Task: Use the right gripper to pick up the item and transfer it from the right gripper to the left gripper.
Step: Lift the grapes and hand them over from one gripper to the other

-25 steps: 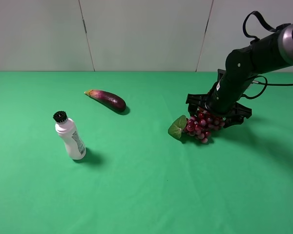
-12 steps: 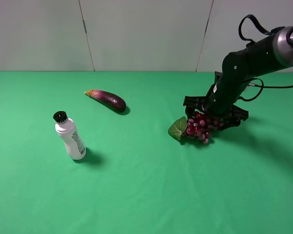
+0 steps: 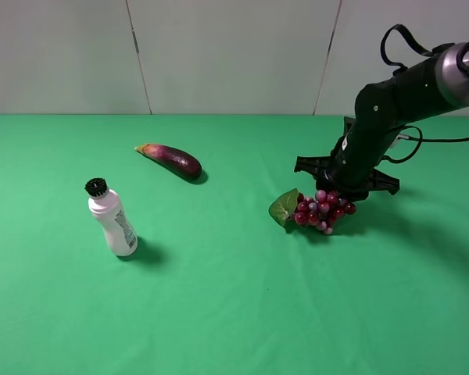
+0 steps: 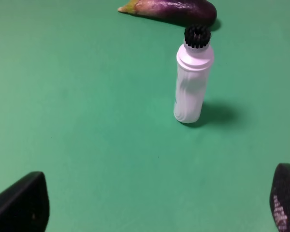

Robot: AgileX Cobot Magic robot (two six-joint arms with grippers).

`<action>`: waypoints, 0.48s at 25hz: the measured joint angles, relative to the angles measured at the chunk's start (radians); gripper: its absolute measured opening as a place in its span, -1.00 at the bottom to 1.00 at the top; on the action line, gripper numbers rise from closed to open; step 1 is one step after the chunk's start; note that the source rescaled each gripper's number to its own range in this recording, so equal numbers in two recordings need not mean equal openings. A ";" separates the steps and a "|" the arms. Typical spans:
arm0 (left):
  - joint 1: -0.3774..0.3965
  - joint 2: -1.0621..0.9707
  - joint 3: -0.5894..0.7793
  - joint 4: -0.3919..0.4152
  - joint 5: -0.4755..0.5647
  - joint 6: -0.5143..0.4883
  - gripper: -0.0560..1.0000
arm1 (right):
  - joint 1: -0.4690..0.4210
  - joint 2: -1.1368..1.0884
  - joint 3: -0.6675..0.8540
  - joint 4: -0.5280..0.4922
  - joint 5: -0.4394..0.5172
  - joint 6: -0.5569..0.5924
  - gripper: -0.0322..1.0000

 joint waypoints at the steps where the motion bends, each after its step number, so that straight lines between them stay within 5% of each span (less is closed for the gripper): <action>1: 0.000 0.000 0.000 0.000 0.000 0.000 0.93 | 0.000 0.000 0.000 0.000 0.001 0.000 -0.71; 12: 0.000 0.000 0.000 0.000 0.000 0.000 0.93 | 0.000 -0.071 0.004 -0.003 0.031 -0.106 -0.71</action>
